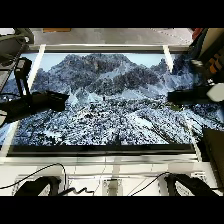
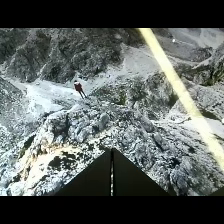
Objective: Fold the clothes and pants, and hang the long-sleeved shirts on hangers.
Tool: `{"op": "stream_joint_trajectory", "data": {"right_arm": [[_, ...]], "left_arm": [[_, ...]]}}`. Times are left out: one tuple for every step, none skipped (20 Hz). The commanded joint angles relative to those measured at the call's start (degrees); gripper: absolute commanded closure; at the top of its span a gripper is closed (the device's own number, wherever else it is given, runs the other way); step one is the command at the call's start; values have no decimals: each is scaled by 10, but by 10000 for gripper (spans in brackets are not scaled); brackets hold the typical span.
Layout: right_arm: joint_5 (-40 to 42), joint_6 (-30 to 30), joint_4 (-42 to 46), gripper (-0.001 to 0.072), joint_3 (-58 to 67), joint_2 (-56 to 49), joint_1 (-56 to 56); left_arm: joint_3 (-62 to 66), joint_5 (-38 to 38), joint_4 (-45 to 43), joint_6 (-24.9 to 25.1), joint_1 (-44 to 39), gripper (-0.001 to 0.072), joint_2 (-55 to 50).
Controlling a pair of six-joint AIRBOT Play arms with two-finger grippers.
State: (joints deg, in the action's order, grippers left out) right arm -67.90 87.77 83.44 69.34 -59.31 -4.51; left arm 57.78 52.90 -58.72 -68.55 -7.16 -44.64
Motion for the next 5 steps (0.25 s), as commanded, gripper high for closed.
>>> {"op": "stream_joint_trajectory", "data": {"right_arm": [[50,-3,64,666,0,0,-142],[61,-2,64,666,0,-1,-149],[65,-2,64,666,0,0,-149],[64,-2,65,666,0,-1,-148],[64,-2,67,666,0,0,-145]], "left_arm": [[1,0,0,0,0,698,0],[1,0,0,0,0,698,0],[1,0,0,0,0,698,0],[1,0,0,0,0,698,0],[1,0,0,0,0,698,0]]}}
